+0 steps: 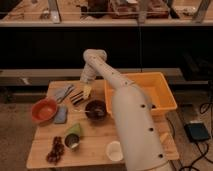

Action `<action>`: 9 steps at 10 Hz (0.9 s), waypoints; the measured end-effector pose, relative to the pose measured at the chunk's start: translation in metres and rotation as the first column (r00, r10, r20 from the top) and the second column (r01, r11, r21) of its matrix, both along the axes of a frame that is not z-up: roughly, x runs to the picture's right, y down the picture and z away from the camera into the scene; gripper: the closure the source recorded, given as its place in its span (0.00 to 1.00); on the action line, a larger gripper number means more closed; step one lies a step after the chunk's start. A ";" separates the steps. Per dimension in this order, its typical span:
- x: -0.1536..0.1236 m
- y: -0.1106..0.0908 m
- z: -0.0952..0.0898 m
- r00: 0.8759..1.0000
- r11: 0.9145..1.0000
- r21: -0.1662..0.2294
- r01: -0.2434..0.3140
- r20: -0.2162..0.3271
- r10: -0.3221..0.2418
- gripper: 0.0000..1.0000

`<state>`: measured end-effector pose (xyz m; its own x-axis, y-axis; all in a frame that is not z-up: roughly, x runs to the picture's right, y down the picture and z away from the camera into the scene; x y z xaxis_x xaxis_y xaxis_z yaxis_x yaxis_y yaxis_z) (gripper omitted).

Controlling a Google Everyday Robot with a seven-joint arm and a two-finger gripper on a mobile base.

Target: Place sponge in red bowl

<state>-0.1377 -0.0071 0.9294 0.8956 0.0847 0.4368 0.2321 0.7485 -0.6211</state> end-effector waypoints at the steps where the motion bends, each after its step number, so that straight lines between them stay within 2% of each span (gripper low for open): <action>1: 0.000 0.000 0.000 1.000 1.000 0.000 0.000 0.000 0.000 0.20; 7: 0.000 -0.001 0.000 1.000 1.000 0.000 -0.001 0.000 0.001 0.20; 9: -0.004 -0.003 -0.004 1.000 1.000 -0.006 -0.017 -0.004 0.017 0.20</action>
